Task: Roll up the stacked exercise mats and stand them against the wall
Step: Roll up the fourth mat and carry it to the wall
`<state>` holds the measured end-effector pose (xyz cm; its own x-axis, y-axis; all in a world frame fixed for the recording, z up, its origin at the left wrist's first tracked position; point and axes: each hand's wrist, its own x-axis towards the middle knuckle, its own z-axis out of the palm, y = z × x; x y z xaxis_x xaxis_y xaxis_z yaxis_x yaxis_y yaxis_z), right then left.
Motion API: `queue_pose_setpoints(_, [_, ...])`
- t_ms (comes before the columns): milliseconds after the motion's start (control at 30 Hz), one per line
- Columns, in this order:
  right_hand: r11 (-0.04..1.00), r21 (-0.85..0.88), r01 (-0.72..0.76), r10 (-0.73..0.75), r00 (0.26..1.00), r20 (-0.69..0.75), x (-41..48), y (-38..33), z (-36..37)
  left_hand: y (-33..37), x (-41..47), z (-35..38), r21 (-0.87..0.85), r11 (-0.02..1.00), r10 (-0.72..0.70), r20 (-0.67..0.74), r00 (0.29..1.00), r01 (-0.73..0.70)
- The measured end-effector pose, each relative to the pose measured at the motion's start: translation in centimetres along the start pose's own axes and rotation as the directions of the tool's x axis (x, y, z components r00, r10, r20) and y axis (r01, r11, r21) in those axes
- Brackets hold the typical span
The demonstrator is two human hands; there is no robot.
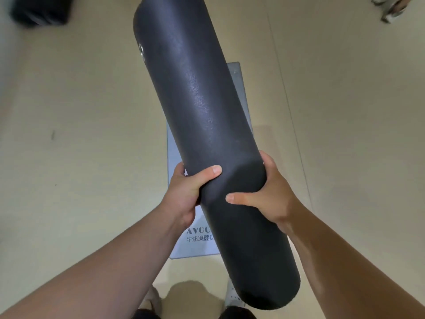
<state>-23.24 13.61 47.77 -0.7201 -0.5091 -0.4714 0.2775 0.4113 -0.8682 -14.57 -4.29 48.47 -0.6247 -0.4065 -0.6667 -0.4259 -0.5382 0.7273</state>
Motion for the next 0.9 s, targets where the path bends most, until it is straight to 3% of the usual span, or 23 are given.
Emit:
queue_pose_setpoints(167, [0.999,-0.025,0.034,-0.032,0.994,0.101,-4.2,-10.8,4.2,8.6,-8.7,-4.6,-0.083,0.994,0.068,-0.06,0.996,-0.073])
queue_pose_setpoints(333, [0.991,-0.079,0.11,-0.097,0.982,0.161,-3.3,-19.8,12.0,16.2,-11.0,-12.2,-0.132,0.978,0.149,-0.114,0.982,-0.164])
queue_pose_setpoints(667, [0.974,-0.042,0.222,-0.21,0.96,0.187,3.7,-37.6,33.5,34.9,-7.7,-33.5,-0.136,0.945,0.294,-0.043,0.955,-0.298])
queue_pose_setpoints(900, [0.963,0.026,0.268,-0.267,0.94,0.214,12.2,-45.4,44.0,44.8,-1.7,-43.4,-0.173,0.929,0.322,-0.05,0.945,-0.326])
